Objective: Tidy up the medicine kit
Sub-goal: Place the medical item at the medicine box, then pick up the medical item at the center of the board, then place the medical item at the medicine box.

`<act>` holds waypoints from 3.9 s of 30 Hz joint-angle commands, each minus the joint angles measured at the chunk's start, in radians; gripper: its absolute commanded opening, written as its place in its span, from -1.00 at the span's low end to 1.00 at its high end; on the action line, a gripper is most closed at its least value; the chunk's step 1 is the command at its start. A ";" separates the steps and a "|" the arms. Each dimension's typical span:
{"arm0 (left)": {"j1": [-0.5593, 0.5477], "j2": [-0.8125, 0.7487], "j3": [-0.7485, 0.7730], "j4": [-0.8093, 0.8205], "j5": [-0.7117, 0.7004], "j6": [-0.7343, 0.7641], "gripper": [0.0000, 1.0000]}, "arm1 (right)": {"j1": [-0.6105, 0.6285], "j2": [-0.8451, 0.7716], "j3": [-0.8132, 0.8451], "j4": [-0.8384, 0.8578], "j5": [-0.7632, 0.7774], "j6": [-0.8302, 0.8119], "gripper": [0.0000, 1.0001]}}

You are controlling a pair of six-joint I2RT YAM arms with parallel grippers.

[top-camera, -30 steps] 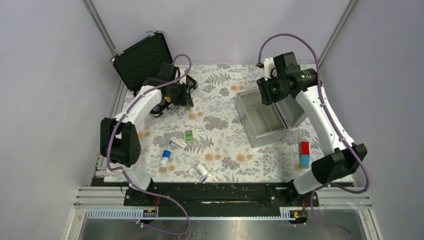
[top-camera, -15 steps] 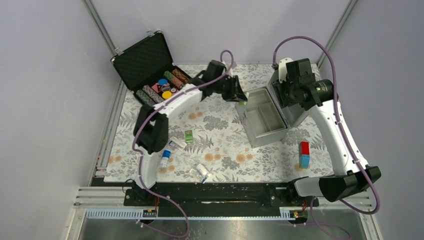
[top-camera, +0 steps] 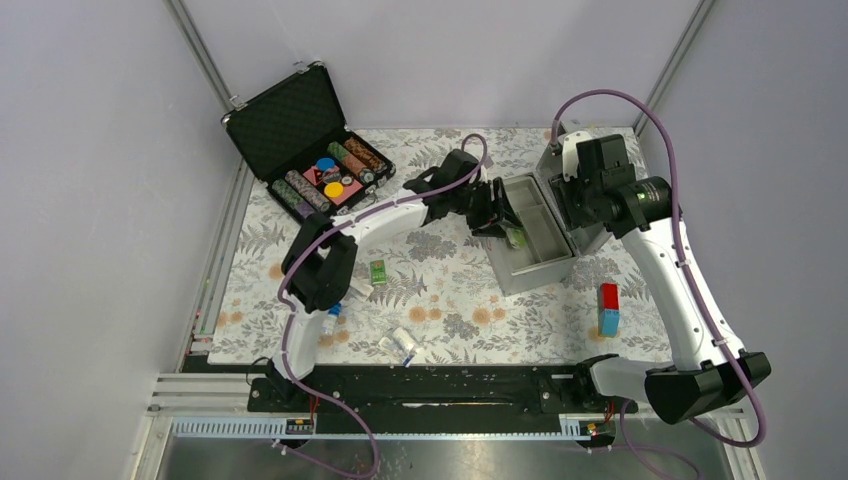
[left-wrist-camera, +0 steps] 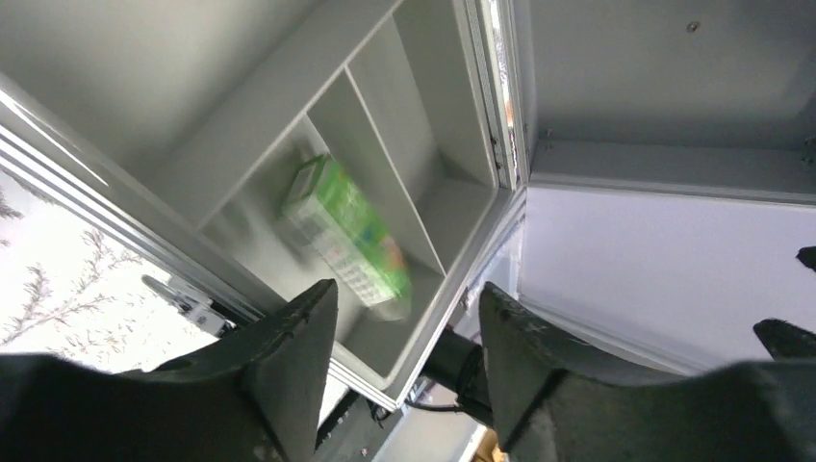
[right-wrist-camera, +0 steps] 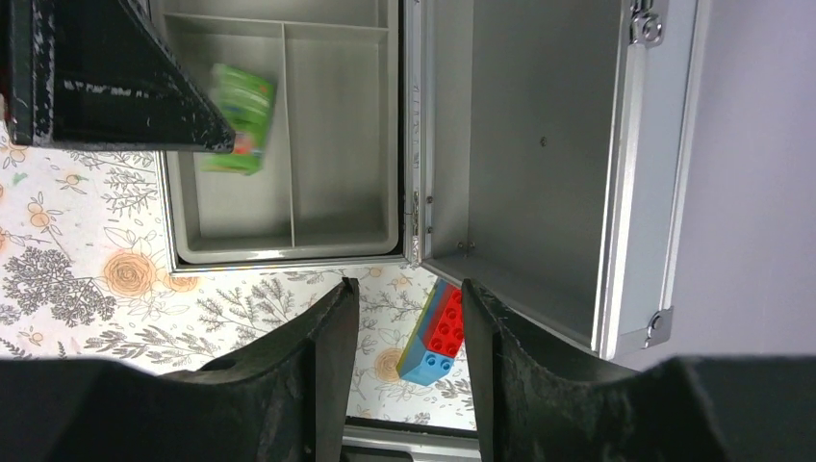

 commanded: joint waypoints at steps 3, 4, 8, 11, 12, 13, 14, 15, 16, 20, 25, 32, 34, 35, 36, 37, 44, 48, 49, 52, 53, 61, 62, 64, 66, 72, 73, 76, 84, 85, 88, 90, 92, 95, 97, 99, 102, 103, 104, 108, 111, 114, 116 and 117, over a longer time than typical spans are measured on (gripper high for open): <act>0.020 -0.082 0.004 0.039 -0.054 0.001 0.34 | -0.008 -0.028 -0.008 0.029 -0.013 0.018 0.01; 0.024 -0.093 0.006 0.035 -0.058 0.017 0.40 | -0.008 -0.025 -0.005 0.027 -0.014 0.016 0.01; 0.050 -0.158 0.014 -0.012 -0.077 0.157 0.45 | -0.007 -0.011 0.017 0.023 -0.024 0.007 0.02; 0.091 -0.217 0.032 -0.140 -0.140 0.373 0.48 | -0.008 0.000 0.040 0.001 -0.076 0.002 0.02; 0.113 -0.242 0.032 -0.195 -0.173 0.447 0.49 | -0.008 0.004 0.045 -0.005 -0.103 -0.002 0.02; 0.137 -0.268 0.018 -0.244 -0.221 0.524 0.49 | -0.008 0.008 0.047 -0.010 -0.138 -0.006 0.04; 0.158 -0.297 -0.008 -0.288 -0.278 0.584 0.50 | -0.008 0.015 0.050 -0.017 -0.173 -0.009 0.05; 0.184 -0.327 -0.045 -0.325 -0.327 0.626 0.51 | -0.008 0.023 0.051 -0.020 -0.213 -0.008 0.06; 0.212 -0.355 -0.112 -0.354 -0.366 0.656 0.52 | -0.008 0.031 0.054 -0.021 -0.244 0.000 0.08; 0.325 -0.455 -0.344 -0.417 -0.465 0.680 0.54 | -0.008 0.071 0.059 -0.010 -0.328 0.037 0.10; 0.361 -0.543 -0.561 -0.342 -0.515 0.692 0.58 | -0.008 0.116 0.066 -0.005 -0.387 0.087 0.11; 0.360 -0.541 -0.657 -0.319 -0.531 0.690 0.64 | -0.008 0.170 0.106 -0.006 -0.438 0.120 0.11; 0.353 -0.529 -0.657 -0.317 -0.540 0.682 0.63 | -0.008 0.179 0.119 -0.005 -0.442 0.124 0.11; 0.349 -0.522 -0.657 -0.316 -0.538 0.680 0.62 | -0.008 0.177 0.119 -0.005 -0.441 0.123 0.11; 0.342 -0.514 -0.656 -0.315 -0.527 0.681 0.59 | -0.008 0.173 0.115 -0.005 -0.439 0.122 0.11; 0.336 -0.504 -0.655 -0.313 -0.511 0.685 0.56 | -0.008 0.166 0.108 -0.005 -0.434 0.118 0.11; 0.295 -0.436 -0.637 -0.305 -0.456 0.702 0.32 | -0.008 0.104 0.040 -0.006 -0.413 0.110 0.11; 0.294 -0.405 -0.627 -0.318 -0.464 0.689 0.29 | -0.008 0.085 0.022 -0.008 -0.405 0.109 0.11; 0.294 -0.398 -0.625 -0.321 -0.463 0.687 0.24 | -0.008 0.083 0.022 -0.007 -0.402 0.108 0.11; 0.289 -0.384 -0.621 -0.320 -0.460 0.687 0.18 | -0.007 0.079 0.020 -0.006 -0.393 0.105 0.11; 0.287 -0.381 -0.621 -0.318 -0.461 0.685 0.15 | -0.008 0.078 0.018 -0.007 -0.393 0.105 0.11; 0.281 -0.360 -0.607 -0.305 -0.472 0.686 -0.14 | -0.008 0.072 0.004 -0.009 -0.397 0.100 0.11; 0.282 -0.357 -0.605 -0.304 -0.471 0.686 -0.14 | -0.007 0.071 0.002 -0.009 -0.394 0.099 0.12; 0.281 -0.349 -0.600 -0.300 -0.471 0.688 -0.15 | -0.008 0.068 0.000 -0.009 -0.390 0.096 0.12; 0.282 -0.334 -0.587 -0.303 -0.470 0.690 -0.09 | -0.008 0.064 -0.006 -0.010 -0.385 0.092 0.12; 0.282 -0.318 -0.576 -0.304 -0.470 0.699 -0.30 | -0.008 0.050 -0.021 -0.011 -0.379 0.086 0.12; 0.281 -0.324 -0.574 -0.307 -0.471 0.700 -0.31 | -0.008 0.047 -0.022 -0.011 -0.377 0.085 0.11; 0.282 -0.349 -0.561 -0.324 -0.459 0.701 -0.33 | -0.008 0.045 -0.023 -0.014 -0.369 0.081 0.12; 0.277 -0.430 -0.362 -0.325 -0.151 0.671 -0.30 | -0.008 0.053 0.006 -0.025 -0.294 0.062 0.12; 0.274 -0.430 -0.319 -0.304 -0.108 0.634 -0.30 | -0.008 0.057 0.016 -0.023 -0.275 0.058 0.12; 0.239 -0.405 -0.223 -0.223 -0.006 0.533 -0.30 | -0.010 0.076 0.061 -0.014 -0.184 0.054 0.12; 0.208 -0.368 -0.157 -0.181 0.037 0.486 -0.30 | -0.013 0.084 0.090 0.006 -0.064 0.045 0.10; 0.181 -0.322 -0.101 -0.131 0.047 0.406 -0.30 | -0.017 0.081 0.098 0.045 0.099 0.044 0.13; 0.134 -0.255 -0.077 0.015 0.083 0.230 -0.30 | -0.042 0.079 0.117 0.072 0.212 0.041 0.17; 0.080 -0.215 -0.064 0.065 0.080 0.177 -0.32 | -0.058 0.075 0.137 0.068 0.220 0.052 0.17; 0.030 -0.178 -0.023 0.056 0.085 0.179 -0.32 | -0.060 0.064 0.147 0.066 0.204 0.050 0.17; -0.010 -0.122 0.038 0.059 0.083 0.163 -0.32 | -0.060 0.047 0.140 0.067 0.189 0.055 0.17; -0.015 -0.109 0.044 0.065 0.087 0.145 -0.32 | -0.061 0.042 0.133 0.067 0.185 0.058 0.17; -0.018 -0.099 0.039 0.075 0.094 0.127 -0.31 | -0.061 0.035 0.125 0.067 0.176 0.059 0.17; -0.018 -0.099 -0.069 0.137 0.113 0.025 -0.30 | -0.062 0.002 0.082 0.071 0.158 0.063 0.17; -0.022 -0.089 -0.132 0.205 0.131 -0.050 -0.30 | -0.063 -0.012 0.062 0.076 0.148 0.069 0.16; -0.027 -0.064 -0.137 0.219 0.145 -0.077 -0.30 | -0.063 -0.015 0.055 0.074 0.139 0.073 0.16; -0.031 -0.055 -0.135 0.217 0.147 -0.085 -0.29 | -0.062 -0.015 0.055 0.075 0.139 0.072 0.16; -0.034 -0.052 -0.135 0.213 0.146 -0.089 -0.28 | -0.063 -0.017 0.053 0.076 0.138 0.072 0.16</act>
